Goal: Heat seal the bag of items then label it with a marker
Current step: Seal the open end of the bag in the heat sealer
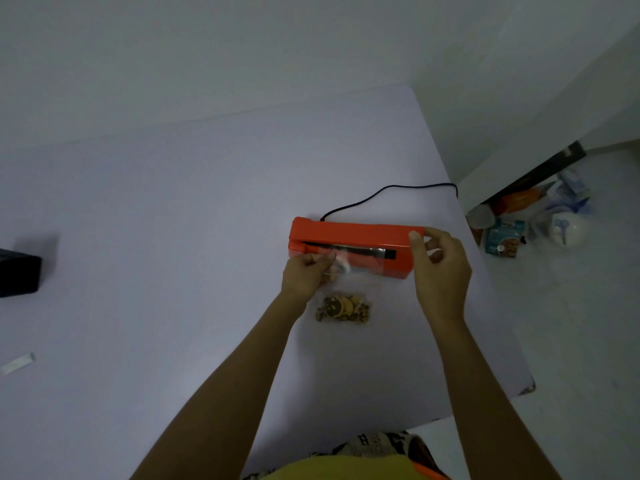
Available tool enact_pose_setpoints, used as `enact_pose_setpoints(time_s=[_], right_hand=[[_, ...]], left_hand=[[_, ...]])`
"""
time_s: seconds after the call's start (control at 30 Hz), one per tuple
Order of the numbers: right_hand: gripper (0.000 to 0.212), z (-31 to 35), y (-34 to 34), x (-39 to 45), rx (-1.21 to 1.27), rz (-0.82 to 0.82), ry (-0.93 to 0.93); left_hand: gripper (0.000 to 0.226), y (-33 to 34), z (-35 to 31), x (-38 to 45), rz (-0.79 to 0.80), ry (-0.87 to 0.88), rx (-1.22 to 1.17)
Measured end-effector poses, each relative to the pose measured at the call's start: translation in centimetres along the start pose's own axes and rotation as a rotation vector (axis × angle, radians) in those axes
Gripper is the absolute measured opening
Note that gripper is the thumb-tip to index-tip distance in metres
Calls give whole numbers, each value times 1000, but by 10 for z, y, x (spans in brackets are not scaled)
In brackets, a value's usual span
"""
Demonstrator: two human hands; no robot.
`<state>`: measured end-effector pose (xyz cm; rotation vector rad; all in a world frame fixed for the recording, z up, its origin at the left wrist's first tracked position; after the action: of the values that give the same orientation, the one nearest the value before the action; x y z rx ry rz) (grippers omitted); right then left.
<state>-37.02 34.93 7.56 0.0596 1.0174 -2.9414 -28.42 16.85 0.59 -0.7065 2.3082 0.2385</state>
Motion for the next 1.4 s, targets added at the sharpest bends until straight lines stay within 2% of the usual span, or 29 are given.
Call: enact_pose_setpoints(time_s=[0.2, 0.33, 0.5, 0.63, 0.8, 0.9, 1.4], right_hand=[[29, -29, 8, 4, -24, 54, 86], [36, -36, 9, 6, 46, 88, 181], [49, -40, 7, 12, 114, 141, 326], [53, -43, 7, 13, 154, 177, 418], [52, -40, 7, 13, 158, 175, 450], [53, -42, 7, 14, 150, 182, 465], [51, -41, 6, 12, 99, 163, 478]], left_hand=[[15, -1, 1, 1, 13, 3, -17], [20, -2, 3, 3, 16, -3, 1], [15, -6, 7, 4, 45, 11, -14], [10, -15, 19, 6, 88, 27, 152], [19, -27, 29, 12, 171, 61, 359], [15, -29, 31, 15, 201, 79, 454], [17, -28, 33, 15, 205, 78, 428]])
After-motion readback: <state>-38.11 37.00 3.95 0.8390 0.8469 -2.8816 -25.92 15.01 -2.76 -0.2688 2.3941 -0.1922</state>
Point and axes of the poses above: each hand's wrist, its own x-axis towards the middle knuckle, its own y-axis out of the palm, z = x × y, the point moved 2 cm from there along x, towards the middle knuckle, and after that the axes turned 1 degree about -y, right-handed, at the moved point
